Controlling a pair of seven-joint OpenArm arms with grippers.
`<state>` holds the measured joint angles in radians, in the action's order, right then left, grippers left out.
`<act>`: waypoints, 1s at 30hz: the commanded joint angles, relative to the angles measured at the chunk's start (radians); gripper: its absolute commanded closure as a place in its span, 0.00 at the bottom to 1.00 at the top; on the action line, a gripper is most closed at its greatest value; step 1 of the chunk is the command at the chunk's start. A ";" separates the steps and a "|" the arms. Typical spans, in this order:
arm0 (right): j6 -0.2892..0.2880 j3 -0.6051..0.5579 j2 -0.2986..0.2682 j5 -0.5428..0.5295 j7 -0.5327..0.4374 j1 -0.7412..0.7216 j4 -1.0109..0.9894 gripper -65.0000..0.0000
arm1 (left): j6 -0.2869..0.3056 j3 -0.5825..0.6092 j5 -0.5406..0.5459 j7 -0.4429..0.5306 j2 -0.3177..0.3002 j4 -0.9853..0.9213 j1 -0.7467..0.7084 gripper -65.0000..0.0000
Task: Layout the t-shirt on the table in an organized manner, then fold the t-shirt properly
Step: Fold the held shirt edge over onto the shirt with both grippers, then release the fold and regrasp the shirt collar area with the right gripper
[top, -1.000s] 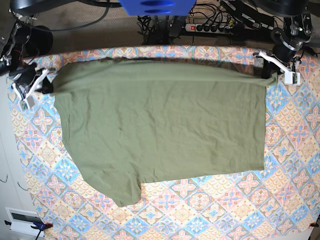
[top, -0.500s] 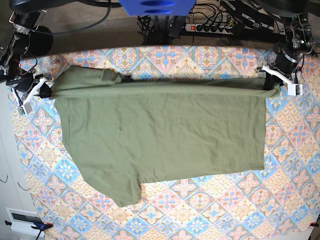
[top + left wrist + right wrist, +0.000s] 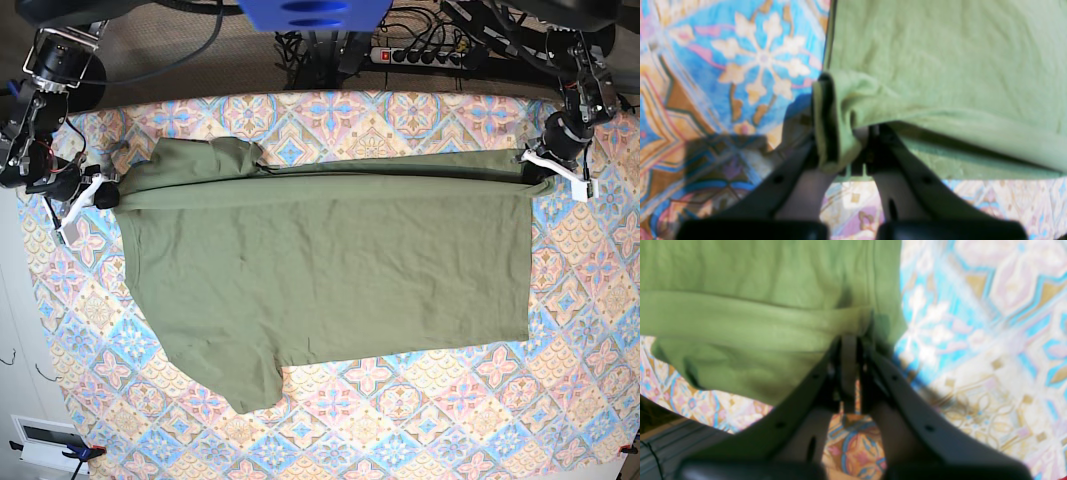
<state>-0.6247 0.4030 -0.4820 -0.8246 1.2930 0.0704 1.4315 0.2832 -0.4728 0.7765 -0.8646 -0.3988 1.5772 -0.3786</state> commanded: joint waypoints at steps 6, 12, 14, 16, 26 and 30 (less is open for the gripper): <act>-0.001 0.017 -0.030 -0.016 -0.017 -0.007 0.022 0.68 | 0.000 -0.008 0.010 -0.068 -0.022 0.019 0.048 0.75; -0.001 0.099 -0.031 -0.020 -0.010 0.127 0.156 0.56 | 0.000 -0.008 0.018 -0.072 -0.022 0.024 0.042 0.40; -0.001 0.098 -0.031 -0.022 -0.010 0.171 0.222 0.56 | 0.000 -0.008 0.018 -0.072 -0.022 0.025 0.040 0.37; -0.001 0.098 -0.031 -0.022 -0.010 0.217 0.275 0.56 | 0.000 -0.008 0.018 -0.072 -0.022 0.025 0.039 0.38; -0.001 -0.009 -0.028 -0.017 -0.016 0.256 0.257 0.56 | 0.000 -0.008 0.019 -0.074 -0.022 0.081 0.017 0.38; -0.001 -0.048 -0.027 -0.017 -0.017 0.256 0.248 0.56 | 0.000 -0.014 0.019 -0.087 -0.016 0.134 -0.020 0.38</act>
<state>-0.6243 0.3454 -0.4847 -0.8223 1.2881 0.3347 1.6653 0.2810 -0.4778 0.7872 -0.9546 -0.4015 1.7000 -0.3939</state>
